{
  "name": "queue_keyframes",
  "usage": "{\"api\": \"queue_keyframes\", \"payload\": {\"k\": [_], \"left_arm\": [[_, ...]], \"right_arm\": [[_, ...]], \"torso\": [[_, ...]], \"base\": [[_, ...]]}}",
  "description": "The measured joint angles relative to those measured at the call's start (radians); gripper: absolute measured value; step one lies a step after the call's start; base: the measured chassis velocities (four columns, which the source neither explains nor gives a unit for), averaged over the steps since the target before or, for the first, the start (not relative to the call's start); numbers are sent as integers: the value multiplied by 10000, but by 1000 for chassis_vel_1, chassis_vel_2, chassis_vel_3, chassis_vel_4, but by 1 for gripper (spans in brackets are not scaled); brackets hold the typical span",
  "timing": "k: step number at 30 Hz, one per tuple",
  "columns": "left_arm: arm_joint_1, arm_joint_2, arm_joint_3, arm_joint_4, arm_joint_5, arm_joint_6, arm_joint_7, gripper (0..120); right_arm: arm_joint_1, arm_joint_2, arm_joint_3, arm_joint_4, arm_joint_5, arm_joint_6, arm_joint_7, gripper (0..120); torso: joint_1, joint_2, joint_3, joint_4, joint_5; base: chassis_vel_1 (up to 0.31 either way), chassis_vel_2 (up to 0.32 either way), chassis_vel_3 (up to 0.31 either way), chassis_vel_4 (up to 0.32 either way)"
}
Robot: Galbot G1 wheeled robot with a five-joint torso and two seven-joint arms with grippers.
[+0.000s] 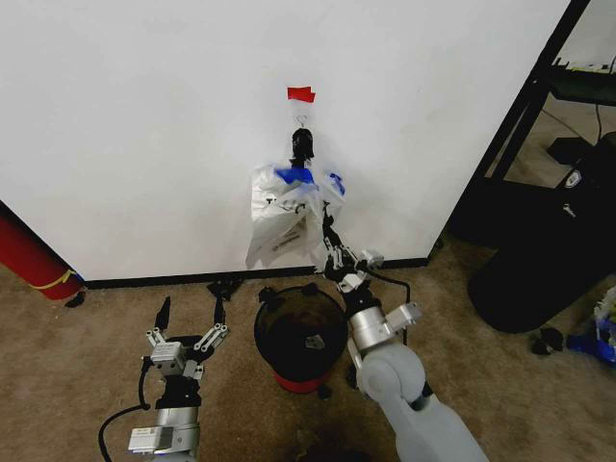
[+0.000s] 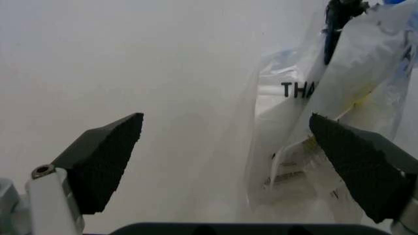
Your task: Pick up the garbage bag from the wall and place it over the trash bin.
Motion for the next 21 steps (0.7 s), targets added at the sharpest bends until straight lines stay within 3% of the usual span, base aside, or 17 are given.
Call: {"api": "queue_keyframes", "payload": {"k": [21], "left_arm": [[-102, 114, 338, 145, -127, -65, 25, 100]], "right_arm": [[-3329, 72, 351, 1159, -2412, 961, -667, 0]], "torso": [[0, 0, 0, 0, 0]], "base": [[0, 0, 0, 0]]}}
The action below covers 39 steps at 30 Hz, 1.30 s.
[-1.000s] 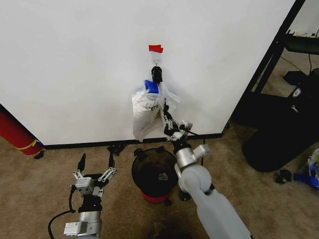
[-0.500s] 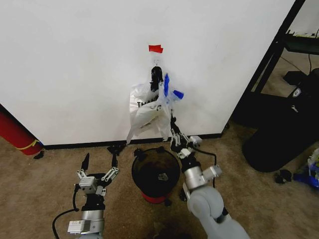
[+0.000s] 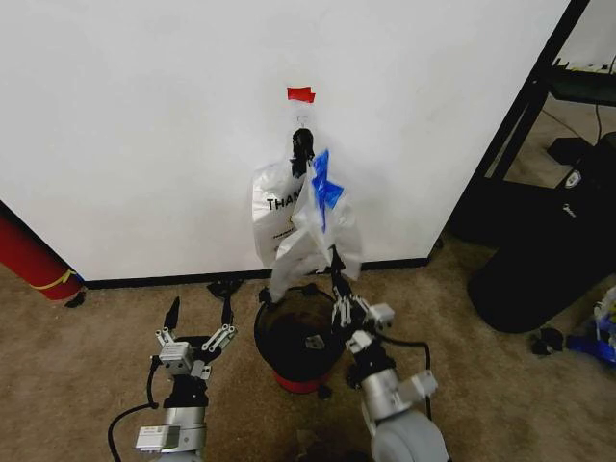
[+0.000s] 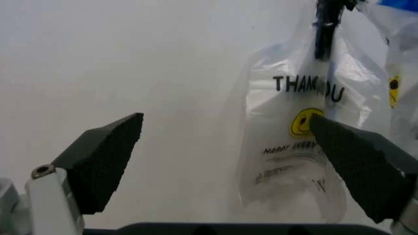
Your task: Pick up the garbage bag from the wall and place it over the trash bin.
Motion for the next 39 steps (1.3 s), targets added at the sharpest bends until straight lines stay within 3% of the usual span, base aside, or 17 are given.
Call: {"api": "queue_keyframes", "payload": {"k": [18, 30, 39], "left_arm": [[-35, 205, 151, 6, -112, -37, 4, 100], [-46, 196, 177, 16, -171, -42, 3, 100], [-91, 197, 295, 39, -152, 22, 3, 100]], "right_arm": [[-2890, -22, 929, 770, -1683, 2173, -276, 0], [-3874, -45, 2096, 755, -2341, 3774, 526, 0], [-3997, -6, 2156, 472, -2344, 4036, 925, 0]], "torso": [[1, -1, 0, 1, 0], [0, -1, 0, 0, 0], [1, -1, 1, -1, 0]], "base": [[0, 0, 0, 0], [0, 0, 0, 0], [0, 0, 0, 0]]}}
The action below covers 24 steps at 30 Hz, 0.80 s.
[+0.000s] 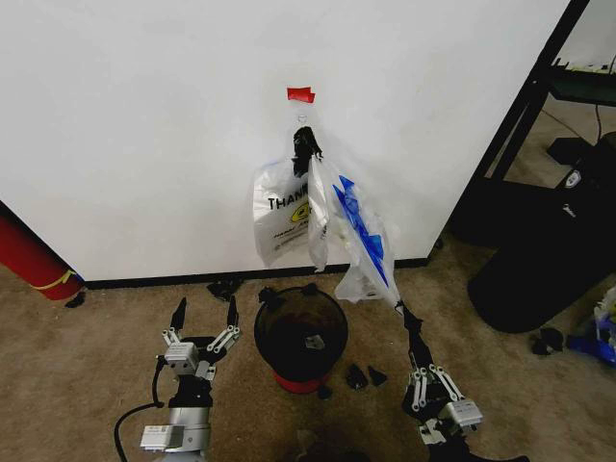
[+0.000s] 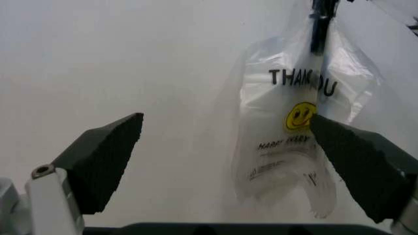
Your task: Pick up the garbage bag from the wall and place it over the trash bin.
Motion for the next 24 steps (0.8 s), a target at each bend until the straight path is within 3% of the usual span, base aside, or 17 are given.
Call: {"api": "queue_keyframes", "payload": {"k": [7, 11, 15, 17, 20, 21, 24], "left_arm": [[-97, 249, 284, -179, -78, 222, -7, 100], [-250, 777, 667, -590, -112, 551, -12, 100], [-354, 1332, 918, -978, -292, 861, -35, 100], [-519, 1902, 1113, -1340, -697, 1280, -146, 100], [-1202, 3002, 1487, -2095, -2135, 2307, -418, 100], [-1202, 3002, 1487, -2095, -2135, 2307, -418, 100], [-2510, 4056, 2087, -2892, -4032, 3662, -976, 100]], "right_arm": [[1448, -517, -522, 111, 638, -1347, 282, 0], [3233, -1229, -928, -54, 1639, -2626, 348, 0], [4235, -1634, -1163, -456, 2230, -3149, 353, 0], [4742, -1781, -1370, -750, 2361, -3308, 420, 0], [5175, -1838, -1601, -1087, 2292, -3387, 513, 0], [5175, -1838, -1601, -1087, 2292, -3387, 513, 0], [5315, -1802, -1668, -1256, 1991, -3387, 594, 0]], "torso": [[0, 0, 0, 0, 1], [0, 0, 1, 4, 0], [1, 0, 2, 3, -1], [0, -1, 2, 5, -1], [1, -1, 2, 2, -2], [1, -1, 2, 2, -2], [1, -1, 2, -2, 0]], "base": [[0, 0, 0, 0], [0, 0, 0, 0], [0, 0, 0, 0], [0, 0, 0, 0], [0, 0, 0, 0], [0, 0, 0, 0], [0, 0, 0, 0]]}}
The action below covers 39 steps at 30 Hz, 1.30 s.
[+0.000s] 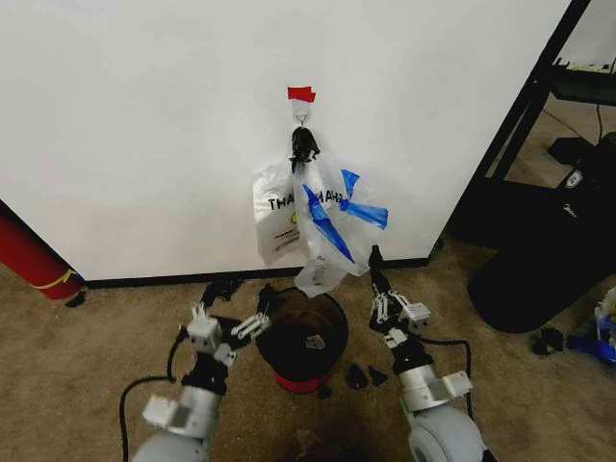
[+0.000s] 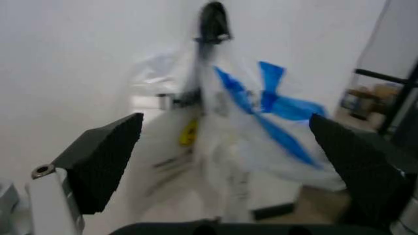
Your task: Pick up the garbage bag from the wall and place it over the trash bin.
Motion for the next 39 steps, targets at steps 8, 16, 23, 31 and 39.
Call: {"api": "queue_keyframes", "payload": {"k": [8, 16, 23, 31, 39], "left_arm": [[-5667, 1692, 2162, -659, -4921, 3680, -2089, 100], [-10706, 852, 4595, 331, -9179, 5829, -5157, 100], [-11542, 132, 5079, 1173, -10507, 5526, -5768, 94], [-11624, -600, 5489, 1873, -10784, 5514, -6239, 73], [-11174, -1183, 5622, 2744, -9863, 5321, -6319, 70]], "right_arm": [[25, 97, 124, -121, -747, -44, 238, 0], [162, 451, 184, -205, -1111, -175, 326, 0], [103, 509, 257, -283, -1382, -73, 308, 0], [92, 539, 362, -287, -1452, -45, 283, 0], [-1, 512, 438, -187, -1420, -44, 255, 0]], "torso": [[1, 0, 1, -3, 4], [1, 0, 0, 1, 6], [1, 0, -1, 4, 1], [0, 0, -1, 1, 2], [-1, 0, -1, 4, 0]], "base": [[0, 0, 0, 0], [0, 0, 0, 0], [0, 0, 0, 0], [0, 0, 0, 0], [0, 0, 0, 0]]}}
